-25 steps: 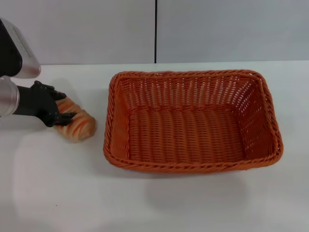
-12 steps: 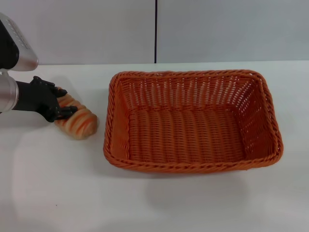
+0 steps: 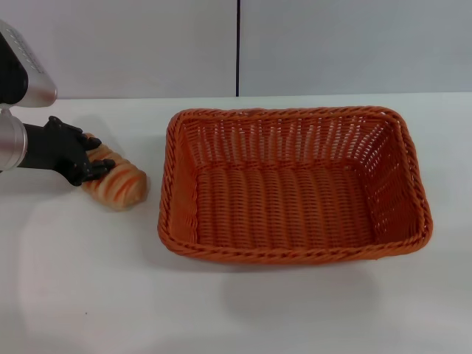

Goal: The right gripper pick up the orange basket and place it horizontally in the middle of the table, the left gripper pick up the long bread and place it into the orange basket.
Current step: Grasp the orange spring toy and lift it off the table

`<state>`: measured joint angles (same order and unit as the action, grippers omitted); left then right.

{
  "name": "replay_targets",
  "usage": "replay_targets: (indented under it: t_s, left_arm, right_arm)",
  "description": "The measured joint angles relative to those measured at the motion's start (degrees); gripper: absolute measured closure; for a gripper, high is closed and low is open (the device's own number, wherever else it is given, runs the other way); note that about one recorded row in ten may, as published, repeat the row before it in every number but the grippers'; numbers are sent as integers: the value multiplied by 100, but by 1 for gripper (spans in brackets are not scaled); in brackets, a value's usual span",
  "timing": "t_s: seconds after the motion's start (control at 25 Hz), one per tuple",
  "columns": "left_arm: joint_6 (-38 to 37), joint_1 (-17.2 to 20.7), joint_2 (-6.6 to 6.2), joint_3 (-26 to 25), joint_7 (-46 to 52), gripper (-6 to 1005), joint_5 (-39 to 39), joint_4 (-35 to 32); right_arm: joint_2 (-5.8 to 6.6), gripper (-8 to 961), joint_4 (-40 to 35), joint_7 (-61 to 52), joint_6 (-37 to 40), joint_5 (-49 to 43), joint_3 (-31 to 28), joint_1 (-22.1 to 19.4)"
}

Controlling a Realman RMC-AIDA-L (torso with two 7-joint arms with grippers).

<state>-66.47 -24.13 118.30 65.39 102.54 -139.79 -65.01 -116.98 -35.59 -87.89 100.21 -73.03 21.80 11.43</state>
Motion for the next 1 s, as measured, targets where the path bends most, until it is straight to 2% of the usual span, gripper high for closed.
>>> replay_targets:
  t_s: [1.0]
  left_arm:
    - [-47,134,-19,-347,12,755,397,-379]
  right_arm:
    - [-7,332,17,0,-6,-1,1,9]
